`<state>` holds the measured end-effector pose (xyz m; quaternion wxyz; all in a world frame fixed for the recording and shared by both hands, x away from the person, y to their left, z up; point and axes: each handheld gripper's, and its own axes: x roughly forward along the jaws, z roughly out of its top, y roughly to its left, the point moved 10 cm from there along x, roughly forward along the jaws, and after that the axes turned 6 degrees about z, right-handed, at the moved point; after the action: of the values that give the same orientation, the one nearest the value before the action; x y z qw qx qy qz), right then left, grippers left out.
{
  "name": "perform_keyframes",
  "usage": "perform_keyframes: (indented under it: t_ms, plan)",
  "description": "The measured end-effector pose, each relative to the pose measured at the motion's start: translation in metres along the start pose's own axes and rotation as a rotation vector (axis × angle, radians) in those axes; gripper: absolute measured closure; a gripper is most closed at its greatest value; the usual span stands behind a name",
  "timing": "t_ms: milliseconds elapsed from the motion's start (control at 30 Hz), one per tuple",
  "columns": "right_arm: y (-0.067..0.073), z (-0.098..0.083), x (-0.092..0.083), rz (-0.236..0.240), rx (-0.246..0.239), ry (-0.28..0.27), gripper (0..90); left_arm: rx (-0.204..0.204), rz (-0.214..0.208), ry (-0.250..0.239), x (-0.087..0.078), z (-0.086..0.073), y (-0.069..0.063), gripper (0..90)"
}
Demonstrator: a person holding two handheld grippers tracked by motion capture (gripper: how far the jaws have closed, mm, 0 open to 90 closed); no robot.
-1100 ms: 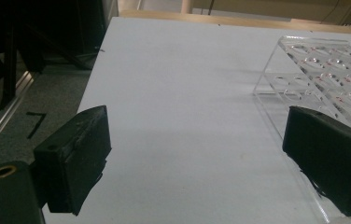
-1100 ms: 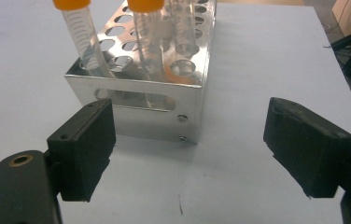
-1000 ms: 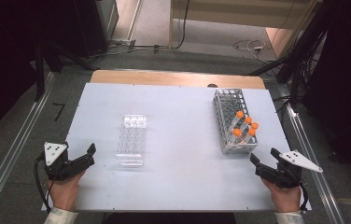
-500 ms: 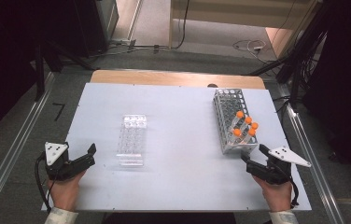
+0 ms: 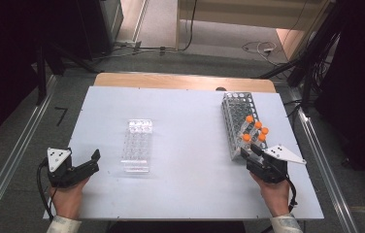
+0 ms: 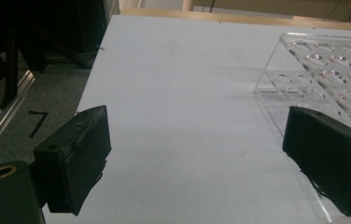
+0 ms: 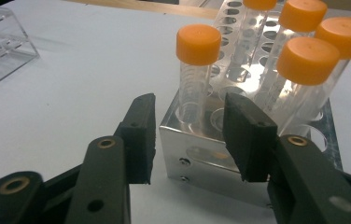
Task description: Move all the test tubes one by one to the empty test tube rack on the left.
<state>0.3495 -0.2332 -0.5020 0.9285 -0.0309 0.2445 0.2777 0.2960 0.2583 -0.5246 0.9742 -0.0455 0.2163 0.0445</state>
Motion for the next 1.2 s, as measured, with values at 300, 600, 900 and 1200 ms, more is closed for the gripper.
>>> perform_keyframes:
  t_ms: [300,600,900,1200]
  plan:
    - [-0.001,0.006,0.011,-0.003,-0.002,-0.004,59.8,0.003,0.002,0.003,0.000,0.000,0.000,7.7]
    - [-0.004,0.008,0.024,-0.017,0.007,0.011,66.8,-0.002,0.001,0.002,0.000,0.000,0.000,7.7]
    - [-0.004,0.014,0.023,-0.018,0.003,-0.004,71.2,0.000,-0.002,0.005,0.000,0.000,0.000,7.7]
    - [-0.001,0.039,0.007,-0.012,-0.003,-0.051,71.4,-0.003,-0.003,0.005,0.000,0.000,0.000,7.8]
